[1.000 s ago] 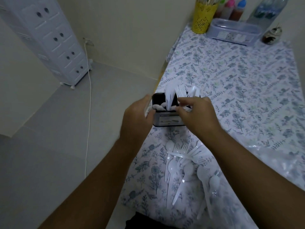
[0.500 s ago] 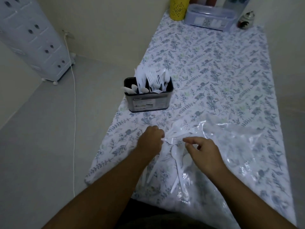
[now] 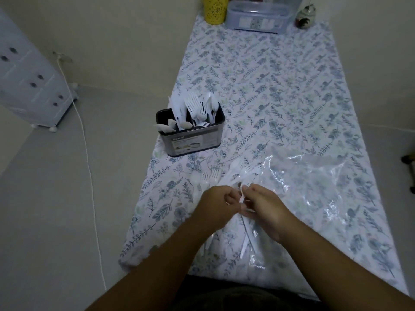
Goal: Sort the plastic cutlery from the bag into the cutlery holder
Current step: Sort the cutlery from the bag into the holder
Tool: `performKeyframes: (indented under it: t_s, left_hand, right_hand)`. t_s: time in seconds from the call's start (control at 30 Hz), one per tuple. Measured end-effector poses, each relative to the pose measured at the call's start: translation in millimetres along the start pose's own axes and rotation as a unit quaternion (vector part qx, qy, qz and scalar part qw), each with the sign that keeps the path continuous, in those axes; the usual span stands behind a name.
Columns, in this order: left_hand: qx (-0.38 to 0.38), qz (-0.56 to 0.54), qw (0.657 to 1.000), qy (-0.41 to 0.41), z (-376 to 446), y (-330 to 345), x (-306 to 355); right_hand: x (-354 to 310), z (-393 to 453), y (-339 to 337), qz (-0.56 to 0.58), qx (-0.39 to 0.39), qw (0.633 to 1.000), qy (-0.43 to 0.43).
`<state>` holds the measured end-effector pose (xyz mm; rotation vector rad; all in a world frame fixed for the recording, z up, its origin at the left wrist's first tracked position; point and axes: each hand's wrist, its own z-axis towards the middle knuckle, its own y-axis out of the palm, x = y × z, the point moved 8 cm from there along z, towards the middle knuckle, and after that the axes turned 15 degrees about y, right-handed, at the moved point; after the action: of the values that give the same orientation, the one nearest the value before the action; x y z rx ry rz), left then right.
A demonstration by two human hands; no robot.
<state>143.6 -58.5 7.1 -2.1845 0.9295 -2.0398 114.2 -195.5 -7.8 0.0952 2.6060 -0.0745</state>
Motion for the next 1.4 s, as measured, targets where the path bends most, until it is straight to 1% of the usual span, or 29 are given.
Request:
performKeyframes:
  t_s: [0.07,0.13,0.17,0.2,0.27,0.33,0.4,0.47,0.57,0.67,0.7,0.77,0.8,0.87,0.9,0.97,1.03,1.1,1.17,1.23,1.3,1.4]
  left_hand:
    - [-0.02,0.039,0.999,0.029,2,1,2]
    - [-0.003,0.1,0.993,0.067,11,-8,4]
    - [0.017,0.124,0.989,0.082,18,-12,5]
    - [0.036,0.144,0.985,0.092,26,-15,5]
    - [0.052,0.186,0.977,0.091,45,-9,4]
    - [0.034,0.239,0.967,0.081,62,7,0]
    - [0.009,0.283,0.958,0.05,70,20,-8]
    - [0.009,0.295,0.955,0.019,70,22,-13]
    - [0.064,0.267,0.961,-0.01,56,12,-5]
    - [0.128,0.143,0.98,-0.049,22,14,10]
    - [0.13,0.088,0.986,-0.064,10,22,14]
    - [0.104,-0.01,0.991,-0.088,-8,43,21]
    - [0.083,-0.028,0.992,-0.088,-13,52,25]
    - [0.047,-0.025,0.996,-0.07,-16,64,30]
    - [0.034,-0.01,0.998,-0.058,-15,66,31]
    - [0.026,0.055,0.998,-0.031,-10,63,32]
    - [0.055,0.128,0.99,-0.014,-2,46,29]
    - [0.097,0.17,0.981,-0.003,11,27,22]
    - [0.118,0.211,0.97,-0.001,30,13,15]
    - [0.12,0.242,0.963,-0.002,49,9,9]
    - [0.106,0.268,0.958,-0.015,66,10,5]
    - [0.084,0.297,0.949,-0.056,81,12,-4]
  right_hand:
    - [1,1,-4,0.065,0.024,0.998,-0.001]
    - [4,-4,-11,0.162,0.037,0.986,0.01]
    - [5,-6,-14,0.189,0.036,0.981,0.014]
    - [6,-8,-19,0.19,0.038,0.981,0.018]
    - [9,-7,-30,0.147,0.038,0.988,0.02]
    - [14,-8,-40,0.121,0.022,0.992,0.034]
    - [13,-10,-53,0.118,0.01,0.992,0.038]
    - [12,-9,-68,0.13,0.0,0.991,0.035]
    - [9,-2,-79,0.168,-0.021,0.985,0.04]
    - [9,10,-75,0.204,-0.044,0.977,0.052]
    - [9,13,-71,0.223,-0.058,0.972,0.055]
    - [4,15,-60,0.249,-0.09,0.963,0.05]
    - [0,13,-54,0.25,-0.106,0.961,0.042]
    - [-6,11,-48,0.244,-0.113,0.963,0.024]
    - [-9,9,-47,0.233,-0.108,0.966,0.013]
    - [-11,8,-51,0.208,-0.087,0.974,-0.004]
    - [-8,9,-58,0.154,-0.054,0.987,-0.003]
    - [-2,12,-64,0.107,-0.036,0.994,-0.002]
    - [4,12,-68,0.08,-0.026,0.996,0.002]
    - [9,11,-70,0.073,-0.023,0.997,0.009]
    - [14,9,-72,0.079,-0.023,0.997,0.017]
    - [19,7,-76,0.086,-0.02,0.996,0.024]
